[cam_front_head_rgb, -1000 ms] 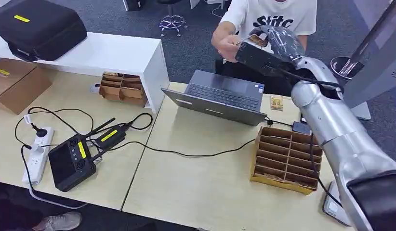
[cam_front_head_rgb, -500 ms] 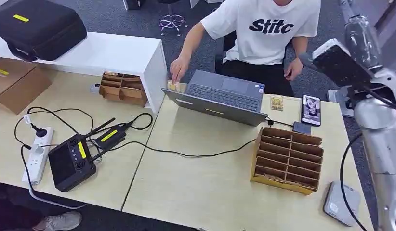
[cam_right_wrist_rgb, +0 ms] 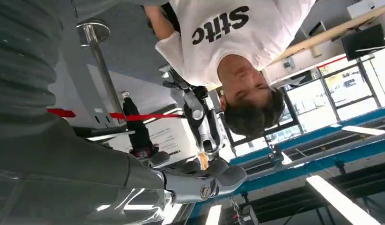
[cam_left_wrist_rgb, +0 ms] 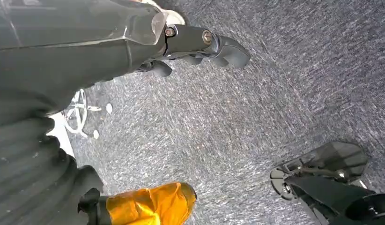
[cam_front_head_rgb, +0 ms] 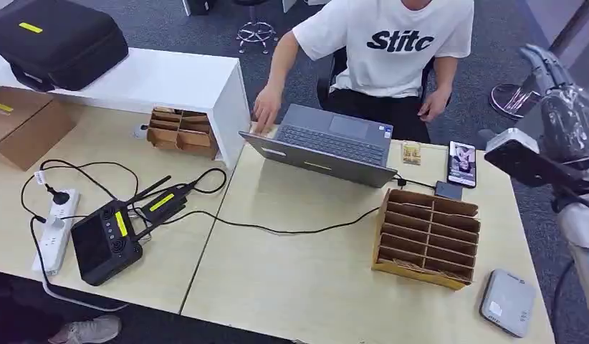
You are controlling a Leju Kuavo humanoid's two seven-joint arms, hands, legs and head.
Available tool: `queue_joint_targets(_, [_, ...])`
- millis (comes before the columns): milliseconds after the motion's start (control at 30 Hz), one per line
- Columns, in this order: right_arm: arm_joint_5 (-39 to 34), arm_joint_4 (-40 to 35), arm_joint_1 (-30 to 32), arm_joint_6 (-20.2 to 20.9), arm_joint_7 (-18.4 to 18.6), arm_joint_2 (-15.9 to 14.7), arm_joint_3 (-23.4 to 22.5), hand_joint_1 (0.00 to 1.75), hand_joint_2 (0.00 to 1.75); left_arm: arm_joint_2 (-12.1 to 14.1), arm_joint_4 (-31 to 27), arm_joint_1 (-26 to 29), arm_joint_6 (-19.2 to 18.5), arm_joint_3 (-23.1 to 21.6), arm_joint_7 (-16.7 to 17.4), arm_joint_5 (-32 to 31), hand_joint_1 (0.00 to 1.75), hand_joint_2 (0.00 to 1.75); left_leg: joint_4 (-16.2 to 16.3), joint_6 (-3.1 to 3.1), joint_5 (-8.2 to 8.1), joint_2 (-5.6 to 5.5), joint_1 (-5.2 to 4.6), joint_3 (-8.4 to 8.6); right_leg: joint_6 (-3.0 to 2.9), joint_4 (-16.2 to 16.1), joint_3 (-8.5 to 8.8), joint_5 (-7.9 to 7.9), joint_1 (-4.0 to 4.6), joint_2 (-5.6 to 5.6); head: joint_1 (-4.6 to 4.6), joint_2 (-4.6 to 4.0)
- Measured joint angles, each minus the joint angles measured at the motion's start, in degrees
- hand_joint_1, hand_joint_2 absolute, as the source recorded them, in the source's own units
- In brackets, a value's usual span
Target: Pass the card to the sensor for recognition and then transmit it.
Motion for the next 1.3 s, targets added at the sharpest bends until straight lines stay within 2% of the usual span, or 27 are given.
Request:
queue_joint_targets(267, [0.29,-0.55,0.86,0.26,0.18,-0.85,-0.09,0.0,1.75,0.0,0.02,-0.01,0.07,0.24,0.13,0.37,0.0,1.75,0.0,0.0,0.0,0.02,0.0,0.01,0.0,0.0,0.0,0.0,0.0,-0.01,0.02,0.0])
queue_joint_targets(533, [5.68,0.96,5.82,1.0,0.55,-2.99,0.96,0.0,1.75,0.11,0.02,0.06,1.07,2.45,0.55,2.4,0.0,1.75,0.0,0.0,-0.01,-0.02,-0.01,-0.03,0.03,0.0,0.01,-0.02,-0.01,-0.03,0.0,0.0])
queue_joint_targets(633, [7.11,3.46,6.17,1.62,1.14,-3.12,1.77,0.0,1.75,0.09,0.02,0.02,1.27,3.04,0.55,2.38,0.0,1.75,0.0,0.0,-0.01,0.0,-0.01,-0.02,0.03,0.0,0.01,-0.02,-0.01,-0.02,0.0,0.0])
queue_joint_targets(900, [7.17,3.61,6.18,1.64,1.14,-3.12,1.79,0.0,1.75,0.09,0.02,0.02,1.27,3.06,0.55,2.38,0.0,1.75,0.0,0.0,0.0,0.0,-0.01,-0.03,0.03,0.0,0.01,-0.02,-0.01,-0.02,0.0,0.0])
queue_joint_targets(967, [7.94,5.6,6.19,1.86,1.53,-3.12,2.6,0.0,1.75,0.07,0.02,0.02,1.4,3.37,0.55,2.23,0.0,1.75,-0.01,0.0,0.0,0.0,0.0,-0.02,0.03,0.0,0.01,-0.02,0.0,-0.03,0.0,0.0])
queue_joint_targets(1133, [8.57,15.91,6.27,2.4,1.73,-2.27,6.58,0.0,1.75,0.0,0.02,-0.04,1.44,3.43,0.63,1.36,0.0,1.75,-0.01,0.0,0.0,-0.02,-0.01,-0.04,0.04,0.01,0.01,-0.02,-0.01,-0.04,0.0,0.0])
queue_joint_targets(1300, [8.37,18.43,6.23,2.05,1.81,-1.9,7.19,0.0,1.75,0.02,0.02,-0.05,1.44,3.54,0.74,1.31,0.0,1.75,-0.01,0.0,0.0,-0.02,-0.01,-0.04,0.04,0.01,0.01,-0.02,-0.01,-0.05,0.0,0.0])
